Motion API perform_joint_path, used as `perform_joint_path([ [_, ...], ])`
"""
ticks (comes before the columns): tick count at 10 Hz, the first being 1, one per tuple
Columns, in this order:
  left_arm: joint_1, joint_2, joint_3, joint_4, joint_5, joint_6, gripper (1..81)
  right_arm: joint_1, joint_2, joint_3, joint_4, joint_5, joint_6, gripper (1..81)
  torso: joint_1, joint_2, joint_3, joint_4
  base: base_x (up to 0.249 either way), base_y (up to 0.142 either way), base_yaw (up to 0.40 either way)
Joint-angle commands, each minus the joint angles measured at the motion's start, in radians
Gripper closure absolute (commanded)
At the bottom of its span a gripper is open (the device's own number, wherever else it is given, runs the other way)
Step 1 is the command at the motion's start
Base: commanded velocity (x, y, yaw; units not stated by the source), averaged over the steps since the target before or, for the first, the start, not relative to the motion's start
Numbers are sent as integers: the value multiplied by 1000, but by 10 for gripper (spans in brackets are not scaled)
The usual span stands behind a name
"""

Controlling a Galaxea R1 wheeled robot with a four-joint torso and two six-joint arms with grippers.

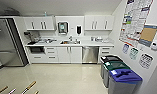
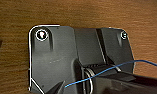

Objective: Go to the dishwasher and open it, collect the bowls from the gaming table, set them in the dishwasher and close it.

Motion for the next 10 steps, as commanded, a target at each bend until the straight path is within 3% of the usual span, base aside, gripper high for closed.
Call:
perform_joint_path([
  [1,-56,-13,7,-4,54,7,10,51,-13,12,-7,-50,-6,10,0,0,0,0,138,0,0],
  [10,-55,-12,9,-4,54,7,10,53,-11,17,-16,-52,-6,10,0,0,0,0,138,0,0],
])
